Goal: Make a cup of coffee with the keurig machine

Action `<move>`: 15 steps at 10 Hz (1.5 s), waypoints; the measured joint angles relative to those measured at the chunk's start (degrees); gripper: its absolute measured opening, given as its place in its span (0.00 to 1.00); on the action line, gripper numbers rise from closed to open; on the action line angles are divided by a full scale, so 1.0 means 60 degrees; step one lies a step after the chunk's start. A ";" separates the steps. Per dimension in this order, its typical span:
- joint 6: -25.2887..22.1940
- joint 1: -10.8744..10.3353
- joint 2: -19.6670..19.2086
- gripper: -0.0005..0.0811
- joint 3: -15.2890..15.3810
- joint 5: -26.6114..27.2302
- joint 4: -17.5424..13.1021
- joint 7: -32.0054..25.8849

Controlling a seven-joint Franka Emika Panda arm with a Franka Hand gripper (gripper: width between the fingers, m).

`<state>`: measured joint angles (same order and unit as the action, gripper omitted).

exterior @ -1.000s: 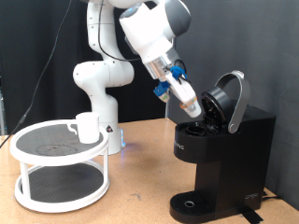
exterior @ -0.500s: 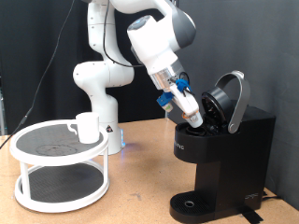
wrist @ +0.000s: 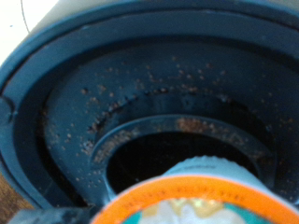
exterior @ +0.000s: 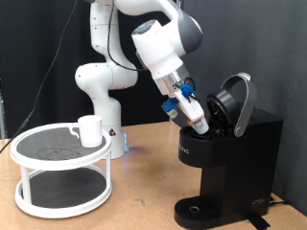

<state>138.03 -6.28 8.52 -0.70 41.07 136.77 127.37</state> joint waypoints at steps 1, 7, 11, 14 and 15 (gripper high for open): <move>0.0026 0.0002 -0.0019 0.44 0.0000 0.0000 0.0000 0.0002; 0.0149 0.0007 -0.0209 0.87 -0.0023 0.0115 -0.0005 -0.0055; -0.0367 0.0036 -0.0068 0.91 -0.0218 0.0742 -0.0126 -0.0598; -0.1032 0.0060 0.0165 0.91 -0.0454 0.1225 -0.0249 -0.1110; -0.1449 0.0080 0.0382 0.91 -0.0620 0.1356 -0.0337 -0.1200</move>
<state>129.33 -5.80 10.81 -4.42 49.21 134.75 120.17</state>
